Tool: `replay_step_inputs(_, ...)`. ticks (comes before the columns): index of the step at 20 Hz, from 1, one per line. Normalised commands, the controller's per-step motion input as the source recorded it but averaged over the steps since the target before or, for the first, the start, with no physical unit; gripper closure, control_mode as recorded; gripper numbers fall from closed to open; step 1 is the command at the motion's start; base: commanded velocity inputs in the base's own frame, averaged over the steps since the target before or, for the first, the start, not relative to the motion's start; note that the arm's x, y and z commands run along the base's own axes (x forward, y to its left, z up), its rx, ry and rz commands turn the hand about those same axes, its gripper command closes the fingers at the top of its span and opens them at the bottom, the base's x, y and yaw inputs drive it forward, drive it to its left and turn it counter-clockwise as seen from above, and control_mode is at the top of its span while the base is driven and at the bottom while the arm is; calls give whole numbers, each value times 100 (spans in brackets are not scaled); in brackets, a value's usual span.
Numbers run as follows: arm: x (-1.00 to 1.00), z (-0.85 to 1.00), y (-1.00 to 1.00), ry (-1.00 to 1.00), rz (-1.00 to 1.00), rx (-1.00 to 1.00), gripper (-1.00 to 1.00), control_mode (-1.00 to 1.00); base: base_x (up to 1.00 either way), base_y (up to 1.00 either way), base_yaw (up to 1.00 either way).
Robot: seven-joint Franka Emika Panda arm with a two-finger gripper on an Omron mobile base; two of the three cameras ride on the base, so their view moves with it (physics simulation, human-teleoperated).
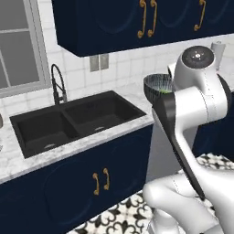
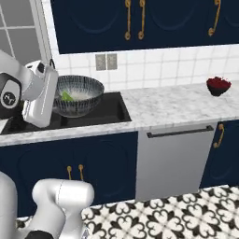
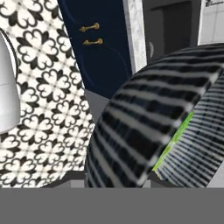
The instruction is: Pick the lemon wedge from the sink and place it in the bowl. Then pick the bowl and place it in the microwave. Then close the microwave door and press the start button.
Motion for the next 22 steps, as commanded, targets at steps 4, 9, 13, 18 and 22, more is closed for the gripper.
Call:
replay_step_inputs(4,0,0,0,0,0,0,100,100,-2,0,-48)
replay_step_inputs(9,0,0,0,0,0,0,100,100,-6,3,-59)
replay_step_inputs(13,0,0,0,0,0,0,100,100,-16,1,-68)
replay_step_inputs(18,0,0,0,0,0,0,100,100,-19,0,-74)
replay_step_inputs(22,0,0,0,0,0,0,100,100,-22,0,-74)
